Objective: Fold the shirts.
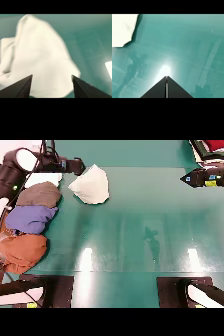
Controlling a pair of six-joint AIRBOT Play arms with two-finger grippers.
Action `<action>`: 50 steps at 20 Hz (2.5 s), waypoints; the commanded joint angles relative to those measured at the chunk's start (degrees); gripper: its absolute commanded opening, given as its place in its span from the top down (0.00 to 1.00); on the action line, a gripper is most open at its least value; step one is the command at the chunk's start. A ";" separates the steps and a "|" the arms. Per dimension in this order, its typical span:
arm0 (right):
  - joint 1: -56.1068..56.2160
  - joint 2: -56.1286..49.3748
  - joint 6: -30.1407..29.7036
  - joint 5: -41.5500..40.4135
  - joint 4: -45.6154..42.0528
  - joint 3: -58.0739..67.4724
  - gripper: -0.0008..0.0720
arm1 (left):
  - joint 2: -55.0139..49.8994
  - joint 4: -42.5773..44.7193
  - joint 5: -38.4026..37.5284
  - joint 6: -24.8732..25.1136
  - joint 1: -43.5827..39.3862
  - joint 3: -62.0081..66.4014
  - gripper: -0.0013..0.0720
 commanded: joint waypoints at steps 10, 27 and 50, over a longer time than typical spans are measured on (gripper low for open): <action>0.09 -0.02 0.04 -0.02 0.26 0.02 0.96 | -18.25 -0.61 5.05 -1.62 6.64 0.83 0.74; -0.02 0.63 0.04 6.97 0.20 28.39 0.96 | 5.66 -18.60 -30.71 12.96 -10.23 24.00 0.95; -0.04 0.11 4.17 19.21 -5.03 28.57 0.96 | -24.44 -25.20 -15.32 8.04 -9.11 5.05 0.14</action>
